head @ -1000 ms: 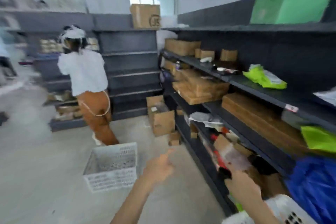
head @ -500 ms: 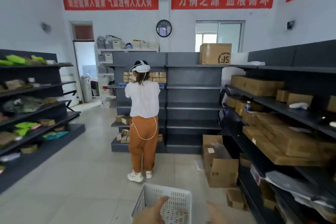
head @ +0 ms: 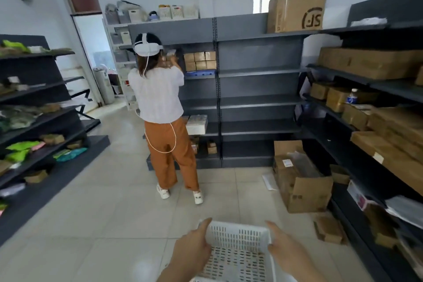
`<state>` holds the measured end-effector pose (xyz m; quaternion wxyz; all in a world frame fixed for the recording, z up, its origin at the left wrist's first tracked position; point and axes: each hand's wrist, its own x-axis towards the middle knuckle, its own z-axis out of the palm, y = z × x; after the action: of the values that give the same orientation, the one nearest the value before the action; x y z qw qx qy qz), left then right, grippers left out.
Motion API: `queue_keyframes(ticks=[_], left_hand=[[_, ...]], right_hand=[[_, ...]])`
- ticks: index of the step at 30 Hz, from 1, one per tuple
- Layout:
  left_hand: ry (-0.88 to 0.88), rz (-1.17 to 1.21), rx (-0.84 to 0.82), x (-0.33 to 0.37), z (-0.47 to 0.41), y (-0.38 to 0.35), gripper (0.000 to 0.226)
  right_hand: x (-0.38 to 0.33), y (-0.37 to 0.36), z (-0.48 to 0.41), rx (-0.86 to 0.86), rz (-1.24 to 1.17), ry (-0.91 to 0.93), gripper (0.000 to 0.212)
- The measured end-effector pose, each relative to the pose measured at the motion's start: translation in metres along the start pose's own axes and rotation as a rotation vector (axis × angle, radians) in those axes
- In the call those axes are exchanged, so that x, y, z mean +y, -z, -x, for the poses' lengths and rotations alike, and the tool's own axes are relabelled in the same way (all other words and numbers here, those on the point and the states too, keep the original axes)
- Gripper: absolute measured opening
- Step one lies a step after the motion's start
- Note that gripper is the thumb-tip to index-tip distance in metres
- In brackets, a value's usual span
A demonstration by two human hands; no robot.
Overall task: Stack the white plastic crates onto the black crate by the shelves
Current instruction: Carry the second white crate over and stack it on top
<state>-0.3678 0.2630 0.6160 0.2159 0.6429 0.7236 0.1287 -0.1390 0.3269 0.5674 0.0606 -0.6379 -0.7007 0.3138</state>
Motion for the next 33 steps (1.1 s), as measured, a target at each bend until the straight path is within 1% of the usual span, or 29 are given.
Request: queue_keyframes(ticks=[1, 3, 4, 5, 7, 10, 16, 21, 24, 26, 28, 30, 31, 33], left_hand=[[-0.002, -0.007, -0.019, -0.004, -0.027, -0.003, 0.061], [0.003, -0.018, 0.005, -0.019, -0.085, -0.011, 0.061], [0.019, -0.003, 0.008, -0.028, -0.114, -0.017, 0.060], [0.042, 0.039, 0.014, -0.035, -0.139, -0.023, 0.059], [0.090, 0.116, 0.000, -0.051, -0.182, -0.039, 0.057], [0.115, 0.167, -0.036, -0.080, -0.241, -0.067, 0.055], [0.245, 0.166, -0.150, -0.161, -0.345, -0.164, 0.054], [0.240, 0.075, -0.223, -0.238, -0.408, -0.249, 0.057], [0.193, 0.007, -0.187, -0.287, -0.440, -0.304, 0.056], [0.160, -0.031, -0.150, -0.319, -0.460, -0.343, 0.053], [0.132, -0.079, -0.133, -0.351, -0.475, -0.384, 0.051], [0.131, -0.152, -0.125, -0.376, -0.485, -0.422, 0.057], [0.161, -0.163, -0.113, -0.386, -0.488, -0.438, 0.063], [0.266, -0.081, -0.082, -0.407, -0.488, -0.467, 0.076]], right_hand=[[-0.006, 0.002, -0.020, -0.029, -0.012, -0.013, 0.062], [-0.009, 0.001, -0.061, -0.020, 0.020, 0.009, 0.060], [-0.005, -0.004, -0.082, -0.028, 0.000, -0.018, 0.059], [0.003, -0.011, -0.103, -0.040, -0.039, -0.050, 0.059], [0.005, -0.021, -0.136, -0.071, -0.025, -0.079, 0.060], [0.002, -0.040, -0.193, -0.110, -0.040, -0.121, 0.059], [0.035, -0.127, -0.307, -0.098, -0.194, -0.274, 0.058], [0.095, -0.204, -0.382, 0.018, -0.222, -0.418, 0.051], [0.154, -0.255, -0.423, 0.159, -0.191, -0.485, 0.049], [0.194, -0.290, -0.447, 0.213, -0.097, -0.526, 0.054], [0.234, -0.323, -0.467, 0.151, 0.037, -0.613, 0.065], [0.270, -0.355, -0.478, 0.048, 0.128, -0.707, 0.079], [0.286, -0.368, -0.481, 0.010, 0.134, -0.727, 0.084], [0.308, -0.388, -0.482, 0.006, 0.103, -0.694, 0.083]])
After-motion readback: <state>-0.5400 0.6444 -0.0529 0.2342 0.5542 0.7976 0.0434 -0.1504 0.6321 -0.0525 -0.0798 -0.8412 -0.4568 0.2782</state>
